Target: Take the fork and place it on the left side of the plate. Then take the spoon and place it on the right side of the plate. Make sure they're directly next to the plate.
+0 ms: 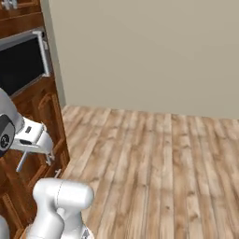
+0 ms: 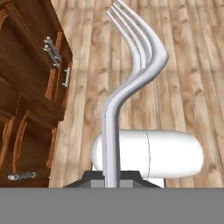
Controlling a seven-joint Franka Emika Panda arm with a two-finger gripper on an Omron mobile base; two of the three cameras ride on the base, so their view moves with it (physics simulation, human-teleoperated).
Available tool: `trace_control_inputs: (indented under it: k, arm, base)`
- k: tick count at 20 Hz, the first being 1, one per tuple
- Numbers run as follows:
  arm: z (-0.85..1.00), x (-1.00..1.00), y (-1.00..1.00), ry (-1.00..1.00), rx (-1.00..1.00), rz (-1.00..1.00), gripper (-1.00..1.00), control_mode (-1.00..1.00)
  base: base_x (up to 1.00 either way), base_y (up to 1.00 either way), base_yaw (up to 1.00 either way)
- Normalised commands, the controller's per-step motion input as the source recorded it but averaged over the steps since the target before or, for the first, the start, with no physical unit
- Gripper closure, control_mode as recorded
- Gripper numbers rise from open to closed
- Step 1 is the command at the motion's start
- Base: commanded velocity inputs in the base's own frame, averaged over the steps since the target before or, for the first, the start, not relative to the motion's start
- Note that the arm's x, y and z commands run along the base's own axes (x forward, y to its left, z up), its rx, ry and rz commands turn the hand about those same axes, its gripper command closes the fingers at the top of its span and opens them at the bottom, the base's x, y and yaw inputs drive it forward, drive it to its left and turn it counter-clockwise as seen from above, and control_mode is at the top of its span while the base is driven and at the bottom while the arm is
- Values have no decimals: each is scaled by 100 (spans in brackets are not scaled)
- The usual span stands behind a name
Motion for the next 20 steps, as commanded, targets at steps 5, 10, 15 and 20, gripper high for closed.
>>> trace_control_inputs:
  k: [5,10,15,20]
  arm:
    - [0,0,0,0,0,0,100,100]
    - [0,0,0,0,0,0,100,100]
    - [0,0,0,0,0,0,100,100]
    - [0,0,0,0,0,0,100,100]
  base:
    - [33,-24,-62]
    - [55,-6,-54]
    - [77,7,-51]
    - [87,19,-50]
